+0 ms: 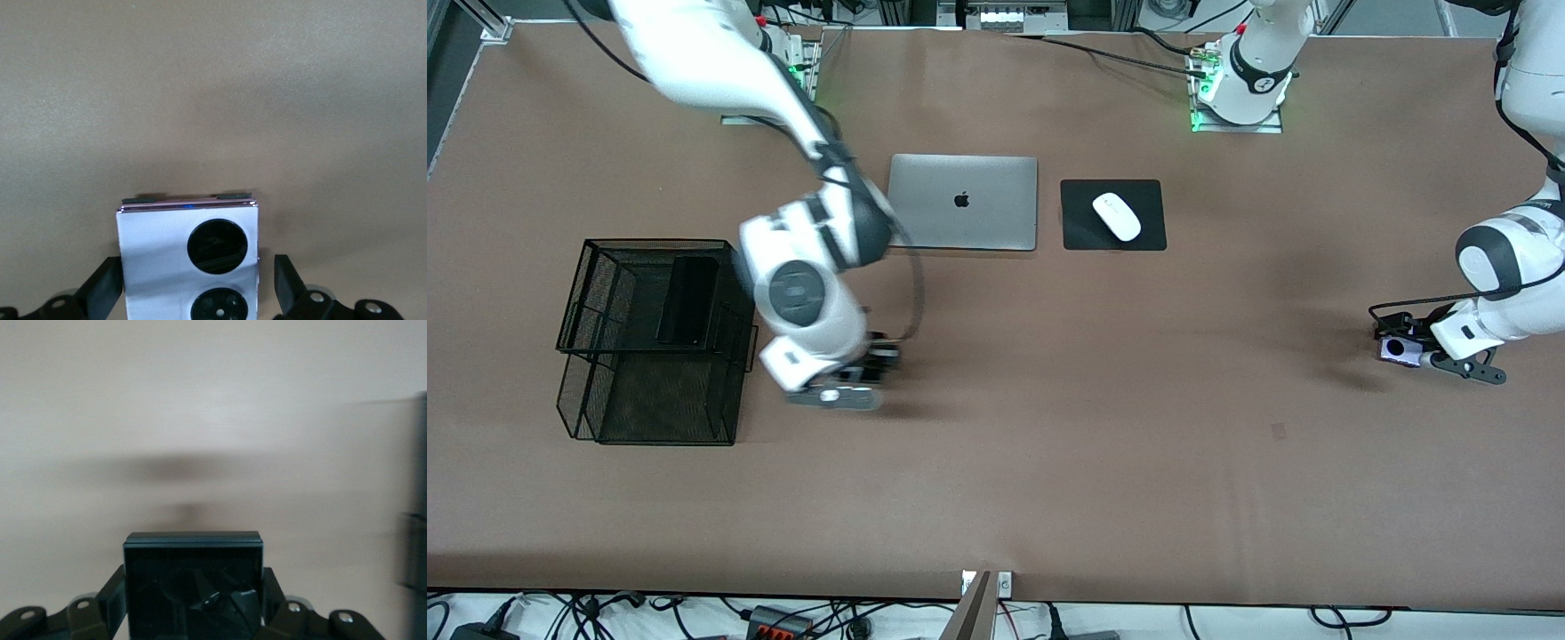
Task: Place phones with both arms
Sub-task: 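Carry the black flip phone into the basket while the left gripper lifts the white phone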
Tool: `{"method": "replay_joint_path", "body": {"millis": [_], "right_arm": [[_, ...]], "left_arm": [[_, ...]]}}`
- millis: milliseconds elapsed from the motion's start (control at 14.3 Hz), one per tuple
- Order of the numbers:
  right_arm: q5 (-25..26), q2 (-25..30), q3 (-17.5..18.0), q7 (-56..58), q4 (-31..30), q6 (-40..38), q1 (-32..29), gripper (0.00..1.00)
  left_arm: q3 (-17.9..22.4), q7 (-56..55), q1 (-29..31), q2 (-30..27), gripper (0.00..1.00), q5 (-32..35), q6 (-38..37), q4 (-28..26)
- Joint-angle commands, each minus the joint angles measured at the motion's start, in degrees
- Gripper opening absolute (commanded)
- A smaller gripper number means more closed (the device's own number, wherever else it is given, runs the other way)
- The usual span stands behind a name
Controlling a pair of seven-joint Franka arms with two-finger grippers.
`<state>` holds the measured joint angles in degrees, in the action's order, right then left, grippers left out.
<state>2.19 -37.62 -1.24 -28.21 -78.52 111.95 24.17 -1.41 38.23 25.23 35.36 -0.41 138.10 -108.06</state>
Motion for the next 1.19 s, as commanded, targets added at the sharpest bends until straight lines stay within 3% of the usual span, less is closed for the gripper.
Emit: {"method": "replay_joint_path", "body": {"millis": [0,210,280,491,701,981,1121], "right_arm": [[-1.0,5.1,0.7,5.5,-4.4,-5.3,-5.3,0.23],[-1.0,7.5,0.7,13.3,-4.8,-11.1,-10.4,0.23],[-1.0,8.2,0.7,15.8,-4.8,-12.5,-11.9,0.23],[-1.0,9.6,0.7,22.8,-4.9,-17.1,-17.8,0.23],[-1.0,10.5,0.6,28.3,-6.7,-19.1,-23.4,0.23],[-0.5,11.2,0.6,30.7,-11.7,-18.7,-27.0,0.23],[-0.5,10.9,0.6,31.3,-12.2,-18.6,-28.3,0.23]], "left_arm": [[-0.2,1.9,0.7,0.2,1.00,-0.7,0.9,-0.1],[-0.2,2.4,0.9,0.5,1.00,-0.7,1.0,0.0],[-0.2,2.4,0.8,0.6,0.95,-0.7,1.0,0.0],[-0.3,1.5,0.8,0.5,0.56,-1.0,0.8,0.0],[-0.2,0.9,-0.6,0.0,0.39,-2.6,-0.5,0.0],[-0.2,-7.6,-8.4,-1.9,0.38,-8.4,-11.3,2.8],[-0.2,-13.6,-13.9,-2.2,0.38,-14.1,-11.9,3.0]]}}
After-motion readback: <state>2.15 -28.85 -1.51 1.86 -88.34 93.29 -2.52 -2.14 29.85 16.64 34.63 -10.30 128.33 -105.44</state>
